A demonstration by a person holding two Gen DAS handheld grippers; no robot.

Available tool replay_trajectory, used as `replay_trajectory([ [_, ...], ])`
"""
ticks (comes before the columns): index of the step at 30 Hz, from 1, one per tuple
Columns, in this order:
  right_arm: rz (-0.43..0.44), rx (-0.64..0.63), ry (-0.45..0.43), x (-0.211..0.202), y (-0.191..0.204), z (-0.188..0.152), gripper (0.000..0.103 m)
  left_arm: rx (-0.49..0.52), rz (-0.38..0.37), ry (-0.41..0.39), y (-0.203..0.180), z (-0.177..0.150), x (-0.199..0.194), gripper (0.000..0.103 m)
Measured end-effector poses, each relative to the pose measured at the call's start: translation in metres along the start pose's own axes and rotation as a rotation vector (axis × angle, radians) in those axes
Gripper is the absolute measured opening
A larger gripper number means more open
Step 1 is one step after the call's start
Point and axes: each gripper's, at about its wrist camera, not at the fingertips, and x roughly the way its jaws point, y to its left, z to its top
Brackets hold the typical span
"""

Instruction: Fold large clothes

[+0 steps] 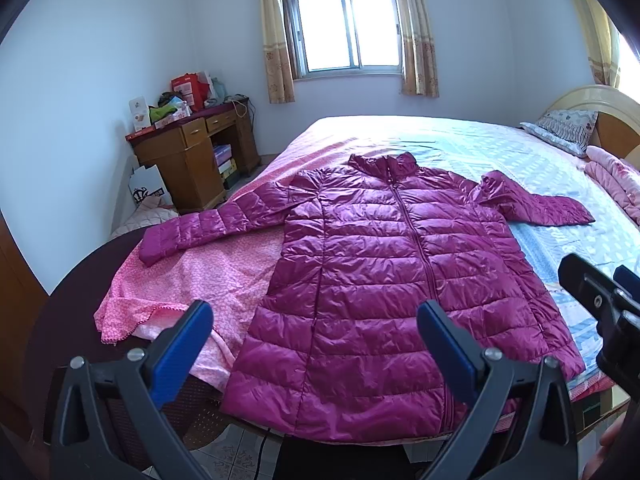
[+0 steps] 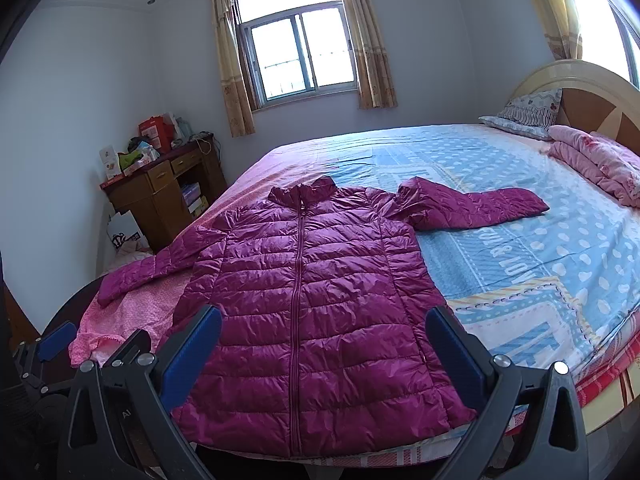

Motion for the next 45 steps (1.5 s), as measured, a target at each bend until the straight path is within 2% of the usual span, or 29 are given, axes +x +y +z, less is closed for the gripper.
replay_trajectory([
  [45,0.011,0.014,0.007,-0.0008,0.0009,0.0023,0.102,0.001,0.0,0.0,0.0014,0.0025,-0.0009,0.103],
])
